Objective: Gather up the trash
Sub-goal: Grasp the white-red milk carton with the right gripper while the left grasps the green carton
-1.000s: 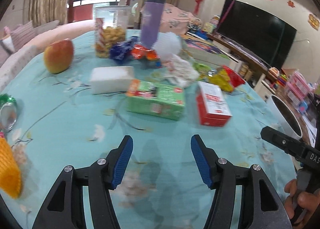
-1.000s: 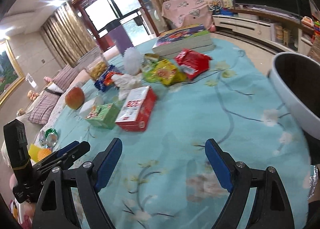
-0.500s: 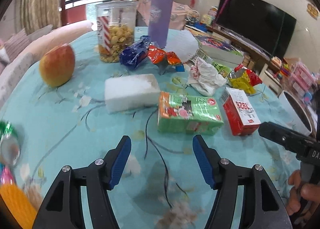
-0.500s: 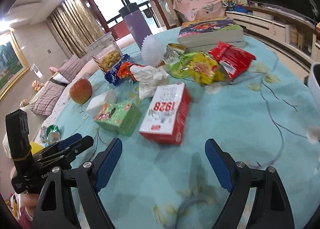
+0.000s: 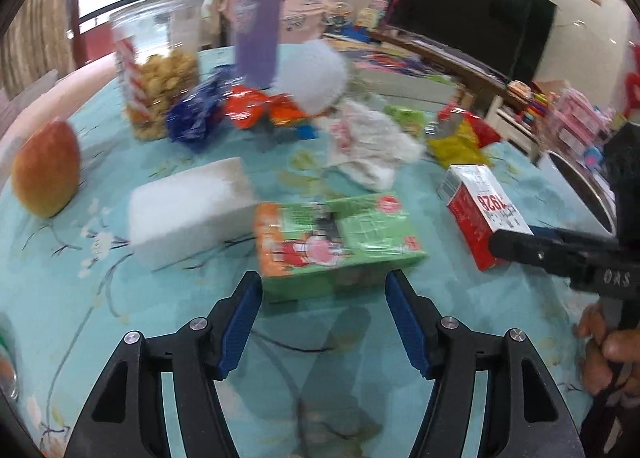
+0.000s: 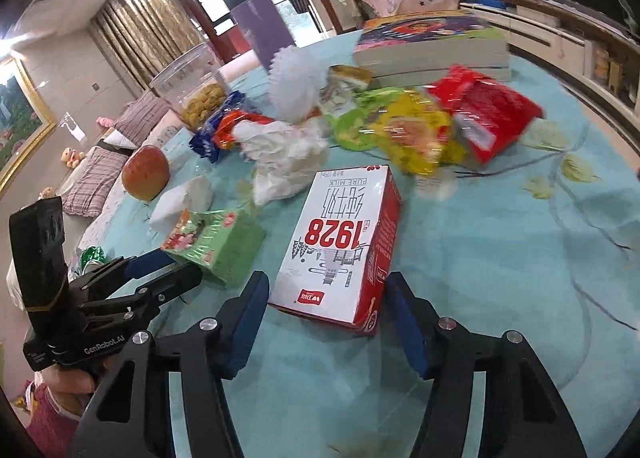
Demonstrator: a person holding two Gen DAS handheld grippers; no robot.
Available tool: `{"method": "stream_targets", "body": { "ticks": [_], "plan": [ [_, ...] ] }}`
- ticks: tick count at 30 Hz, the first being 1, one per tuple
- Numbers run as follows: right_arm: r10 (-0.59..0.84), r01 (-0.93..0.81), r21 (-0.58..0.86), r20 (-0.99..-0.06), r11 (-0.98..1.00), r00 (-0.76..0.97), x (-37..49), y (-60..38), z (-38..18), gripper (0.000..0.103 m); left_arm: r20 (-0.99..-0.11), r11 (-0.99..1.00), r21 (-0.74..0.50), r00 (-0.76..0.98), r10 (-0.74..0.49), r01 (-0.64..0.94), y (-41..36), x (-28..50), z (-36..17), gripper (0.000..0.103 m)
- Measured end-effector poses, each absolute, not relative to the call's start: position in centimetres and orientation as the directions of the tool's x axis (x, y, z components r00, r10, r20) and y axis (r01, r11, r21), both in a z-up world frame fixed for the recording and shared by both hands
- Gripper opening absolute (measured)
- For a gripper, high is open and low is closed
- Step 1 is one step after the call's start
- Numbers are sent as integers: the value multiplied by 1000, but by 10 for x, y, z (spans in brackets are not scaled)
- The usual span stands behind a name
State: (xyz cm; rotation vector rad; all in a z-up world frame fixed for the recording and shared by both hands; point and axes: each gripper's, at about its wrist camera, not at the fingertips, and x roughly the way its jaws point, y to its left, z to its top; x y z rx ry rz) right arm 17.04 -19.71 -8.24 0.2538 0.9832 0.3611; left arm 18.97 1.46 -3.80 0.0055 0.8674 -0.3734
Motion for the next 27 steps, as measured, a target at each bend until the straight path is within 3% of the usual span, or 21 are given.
{"method": "stream_targets", "body": {
  "ticks": [6, 11, 14, 21, 23, 24, 27],
  "plan": [
    [385, -142, 365, -777, 920, 498, 156, -242, -77, 61, -727, 855, -223, 504, -466, 469, -16, 172, -37, 64],
    [339, -82, 348, -786, 934, 518, 148, -272, -73, 65, -739, 890, -111, 563, -371, 441, -17, 177, -35, 64],
    [342, -63, 366, -778, 929, 527, 151, -273, -72, 69, -747, 931, -66, 601, -285, 360, -10, 194, -36, 76],
    [285, -41, 317, -783, 948, 553, 168, -254, -82, 70, -771, 934, -28, 587, -247, 356, -26, 228, -49, 76],
    [267, -41, 296, -781, 954, 564, 169, -254, -83, 63, -782, 932, -18, 576, -239, 363, -34, 230, -55, 68],
    [253, -38, 282, -785, 959, 565, 169, -255, -83, 61, -784, 930, -16, 573, -239, 366, -36, 229, -55, 58],
    [258, -37, 289, -781, 957, 570, 166, -261, -82, 60, -772, 934, -19, 588, -241, 358, -37, 222, -53, 57]
  ]
}}
